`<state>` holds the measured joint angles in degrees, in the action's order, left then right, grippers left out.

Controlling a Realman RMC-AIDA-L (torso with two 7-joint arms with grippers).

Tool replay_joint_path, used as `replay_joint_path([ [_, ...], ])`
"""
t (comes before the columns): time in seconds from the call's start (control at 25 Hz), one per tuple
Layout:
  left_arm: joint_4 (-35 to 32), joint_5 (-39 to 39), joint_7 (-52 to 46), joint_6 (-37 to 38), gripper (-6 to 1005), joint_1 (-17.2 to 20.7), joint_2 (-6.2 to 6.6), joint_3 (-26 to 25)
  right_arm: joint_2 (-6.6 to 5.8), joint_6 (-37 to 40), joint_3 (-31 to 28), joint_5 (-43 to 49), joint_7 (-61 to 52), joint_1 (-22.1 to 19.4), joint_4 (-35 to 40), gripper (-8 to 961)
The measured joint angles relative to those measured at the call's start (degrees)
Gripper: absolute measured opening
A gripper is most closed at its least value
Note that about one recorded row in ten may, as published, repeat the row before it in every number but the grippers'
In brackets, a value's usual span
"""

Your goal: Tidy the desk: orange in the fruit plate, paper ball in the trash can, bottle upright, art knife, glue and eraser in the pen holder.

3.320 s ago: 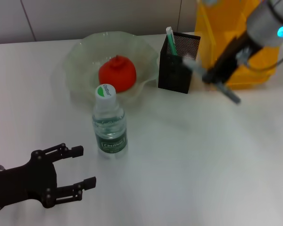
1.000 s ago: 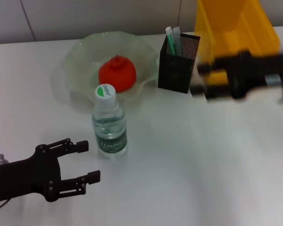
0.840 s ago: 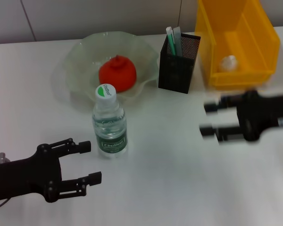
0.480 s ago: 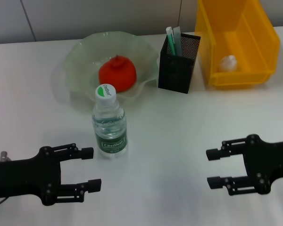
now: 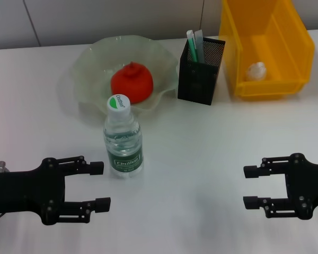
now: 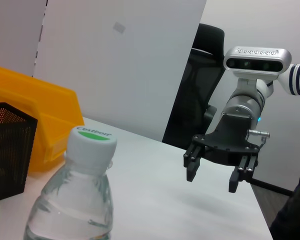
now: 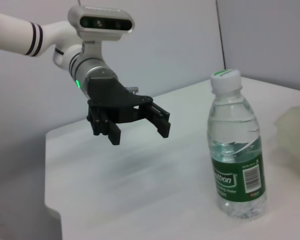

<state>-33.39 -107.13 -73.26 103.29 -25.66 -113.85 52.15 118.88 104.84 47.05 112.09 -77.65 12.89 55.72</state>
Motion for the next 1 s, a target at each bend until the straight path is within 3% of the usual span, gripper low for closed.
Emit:
replay_joint_path([
  [1.0, 0.0, 0.0, 0.0, -0.6, 800, 0.0, -0.21, -0.5, 0.08, -1.6, -0.3, 0.2, 0.5, 2.2, -3.2, 625],
])
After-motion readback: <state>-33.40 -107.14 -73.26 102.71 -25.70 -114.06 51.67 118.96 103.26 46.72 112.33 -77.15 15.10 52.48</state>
